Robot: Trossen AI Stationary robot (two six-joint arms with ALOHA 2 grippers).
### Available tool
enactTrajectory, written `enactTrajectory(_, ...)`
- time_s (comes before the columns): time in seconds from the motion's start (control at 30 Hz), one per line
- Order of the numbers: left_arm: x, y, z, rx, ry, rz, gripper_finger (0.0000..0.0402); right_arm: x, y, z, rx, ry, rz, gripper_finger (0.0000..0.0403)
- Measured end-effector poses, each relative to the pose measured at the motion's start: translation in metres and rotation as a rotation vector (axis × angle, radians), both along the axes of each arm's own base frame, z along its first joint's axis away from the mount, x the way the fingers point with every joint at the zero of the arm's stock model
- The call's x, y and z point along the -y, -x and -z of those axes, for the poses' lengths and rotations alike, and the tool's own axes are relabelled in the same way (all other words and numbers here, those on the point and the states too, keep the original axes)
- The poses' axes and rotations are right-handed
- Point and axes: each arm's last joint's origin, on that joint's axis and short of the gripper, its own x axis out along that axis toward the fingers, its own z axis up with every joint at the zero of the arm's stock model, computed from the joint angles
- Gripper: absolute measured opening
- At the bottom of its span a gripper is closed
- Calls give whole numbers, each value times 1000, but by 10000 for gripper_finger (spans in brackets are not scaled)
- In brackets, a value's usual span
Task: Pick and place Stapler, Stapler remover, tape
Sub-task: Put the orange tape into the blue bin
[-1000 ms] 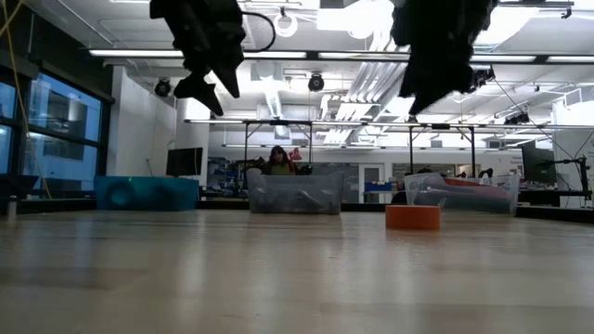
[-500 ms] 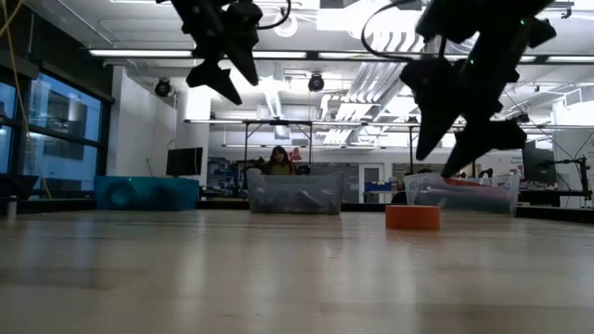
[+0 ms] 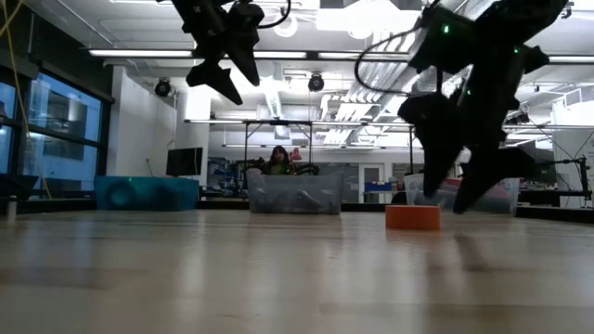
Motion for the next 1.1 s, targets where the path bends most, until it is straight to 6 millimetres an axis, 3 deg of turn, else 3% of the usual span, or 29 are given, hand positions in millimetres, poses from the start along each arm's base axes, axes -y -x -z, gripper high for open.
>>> enactTrajectory(0.33,0,0,0,-1,1,-1,259,3,-9,14,-17,-3,41,245)
enactTrajectory(0.83,0,0,0,-1,2,-1,259,16,-21,0,44,64,84,245)
enactTrajectory(1.1,0,0,0,-2,-1,-3,259,17,-26,17,-10,13,57,245)
